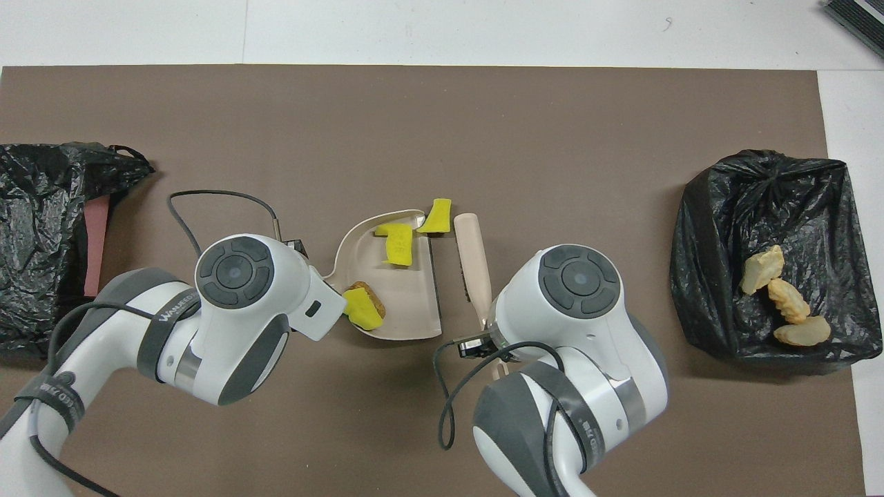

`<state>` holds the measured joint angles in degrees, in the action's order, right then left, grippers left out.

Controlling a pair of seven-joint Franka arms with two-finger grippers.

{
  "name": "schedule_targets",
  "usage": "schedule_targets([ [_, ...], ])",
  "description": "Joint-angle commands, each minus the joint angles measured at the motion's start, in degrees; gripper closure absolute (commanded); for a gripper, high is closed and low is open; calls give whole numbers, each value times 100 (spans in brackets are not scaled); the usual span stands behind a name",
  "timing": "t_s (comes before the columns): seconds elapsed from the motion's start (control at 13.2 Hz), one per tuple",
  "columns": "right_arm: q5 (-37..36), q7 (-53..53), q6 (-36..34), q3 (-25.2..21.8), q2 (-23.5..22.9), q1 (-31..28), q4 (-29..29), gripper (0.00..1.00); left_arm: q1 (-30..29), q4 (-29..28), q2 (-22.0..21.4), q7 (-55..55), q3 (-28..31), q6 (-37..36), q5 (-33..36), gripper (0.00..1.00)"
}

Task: Sweep and dump trash in bin
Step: 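Sweep the remaining sponges and roll into the dustpan with the right gripper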

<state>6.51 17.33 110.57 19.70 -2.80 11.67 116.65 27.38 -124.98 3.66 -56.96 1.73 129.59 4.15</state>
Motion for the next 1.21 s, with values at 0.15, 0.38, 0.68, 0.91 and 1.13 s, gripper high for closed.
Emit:
schedule_targets([
  [0.15, -1624, -465, -1046, 78, -1265, -183, -1652, 100, -198, 289, 117, -237, 20, -230, -309, 100],
  [0.38, -2100, -643, -941, 95, -1924, -104, -1917, 100, -163, 378, 126, -88, 38, -627, -292, 100],
  [0.68, -1006, -879, -817, 166, -2005, 63, -1883, 100, -92, 299, 73, 71, 29, -663, -169, 100],
  [0.91, -127, -802, -835, 279, -1804, 212, -1630, 100, -31, 211, 47, 72, 29, -531, -116, 100],
  [1.13, 26, -206, -800, 280, -1540, 397, -1408, 100, -83, 150, 47, -51, 3, -330, -116, 100],
])
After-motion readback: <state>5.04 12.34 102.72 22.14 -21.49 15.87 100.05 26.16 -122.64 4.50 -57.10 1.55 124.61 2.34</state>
